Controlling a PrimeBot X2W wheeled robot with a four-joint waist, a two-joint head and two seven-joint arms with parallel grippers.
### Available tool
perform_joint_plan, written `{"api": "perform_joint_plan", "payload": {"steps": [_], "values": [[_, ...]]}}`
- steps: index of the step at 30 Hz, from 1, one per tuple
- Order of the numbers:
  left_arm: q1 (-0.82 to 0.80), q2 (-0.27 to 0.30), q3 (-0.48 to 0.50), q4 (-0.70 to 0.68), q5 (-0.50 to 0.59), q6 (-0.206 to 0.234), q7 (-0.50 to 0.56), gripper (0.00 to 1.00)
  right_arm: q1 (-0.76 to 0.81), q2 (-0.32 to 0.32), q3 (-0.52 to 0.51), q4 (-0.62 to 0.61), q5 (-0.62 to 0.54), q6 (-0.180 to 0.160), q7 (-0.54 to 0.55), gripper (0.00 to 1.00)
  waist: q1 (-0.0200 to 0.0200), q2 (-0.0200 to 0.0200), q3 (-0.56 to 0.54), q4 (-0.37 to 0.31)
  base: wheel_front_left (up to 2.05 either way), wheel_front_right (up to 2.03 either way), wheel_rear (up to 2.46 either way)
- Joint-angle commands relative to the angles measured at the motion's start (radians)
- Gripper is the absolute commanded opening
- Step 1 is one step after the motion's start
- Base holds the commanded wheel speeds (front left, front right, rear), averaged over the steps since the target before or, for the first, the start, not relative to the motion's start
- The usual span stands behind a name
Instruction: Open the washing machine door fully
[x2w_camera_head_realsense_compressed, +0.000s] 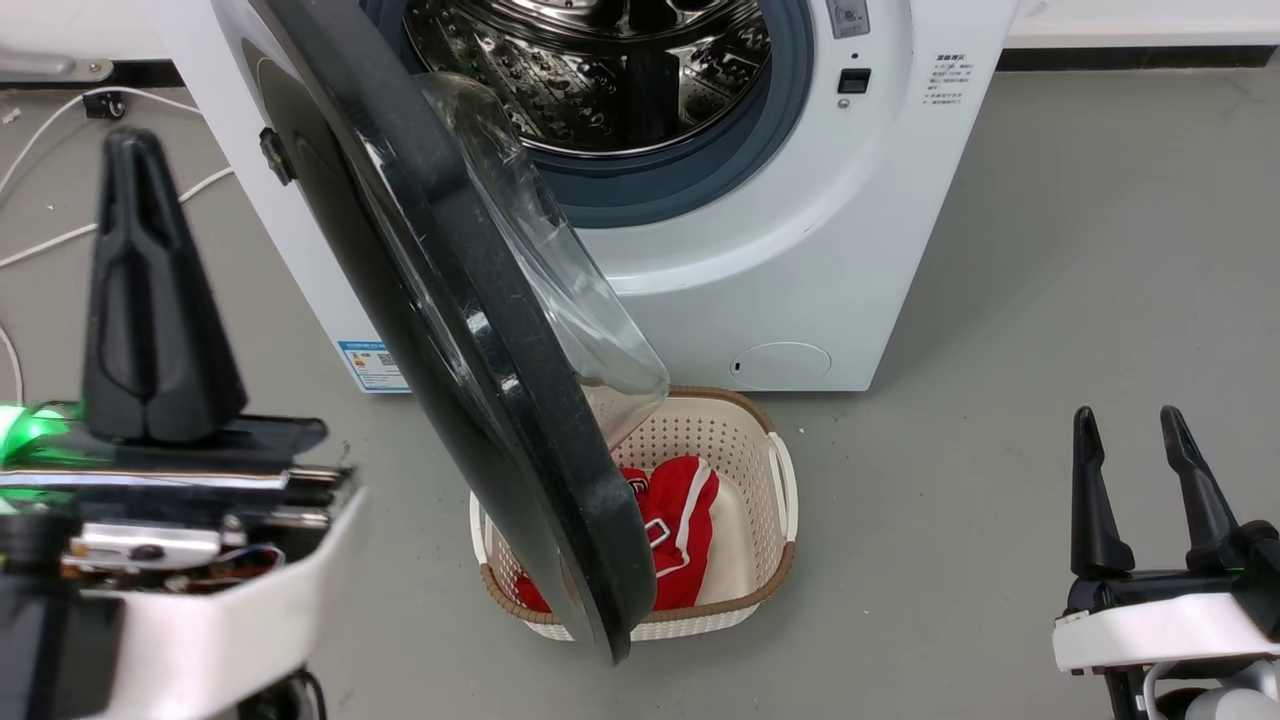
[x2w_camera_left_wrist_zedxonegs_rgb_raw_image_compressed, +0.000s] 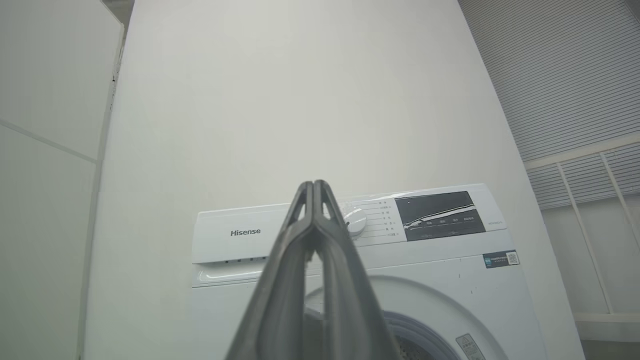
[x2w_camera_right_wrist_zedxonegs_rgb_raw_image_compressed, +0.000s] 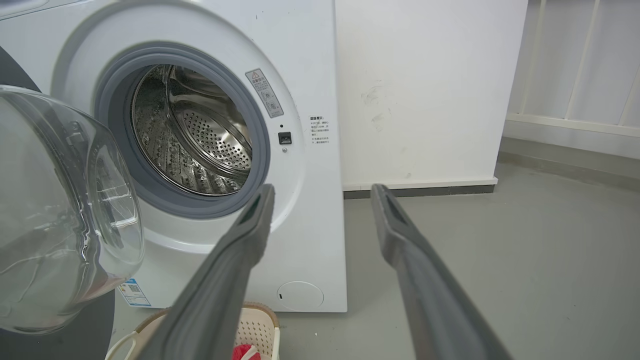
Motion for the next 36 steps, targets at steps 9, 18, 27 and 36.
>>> {"api": "perform_joint_plan", "payload": {"steps": [9, 18, 27, 36], "values": [[0.059, 0.0, -0.263, -0.05, -0.057, -0.033, 0.102, 0.0, 0.001, 0.003, 0.001, 0.011, 0.006, -0.001, -0.004, 1.0, 0.0, 0.0, -0.014, -0.005, 0.0, 0.0, 0.0], [0.181, 0.027, -0.482, 0.018, -0.189, -0.039, 0.335, 0.0, 0.011, 0.003, 0.006, 0.02, 0.01, -0.001, -0.004, 1.0, 0.0, 0.0, -0.017, -0.002, 0.0, 0.0, 0.0], [0.302, 0.049, -0.522, 0.131, -0.226, -0.007, 0.443, 0.0, 0.01, 0.003, 0.01, 0.027, 0.014, -0.001, -0.003, 1.0, 0.0, 0.0, -0.01, 0.005, 0.0, 0.0, 0.0], [0.25, 0.046, -0.51, 0.24, -0.159, 0.023, 0.336, 0.0, -0.008, 0.003, 0.024, 0.036, 0.018, -0.001, 0.001, 1.0, 0.0, 0.0, -0.001, 0.003, 0.0, 0.0, 0.0]]}}
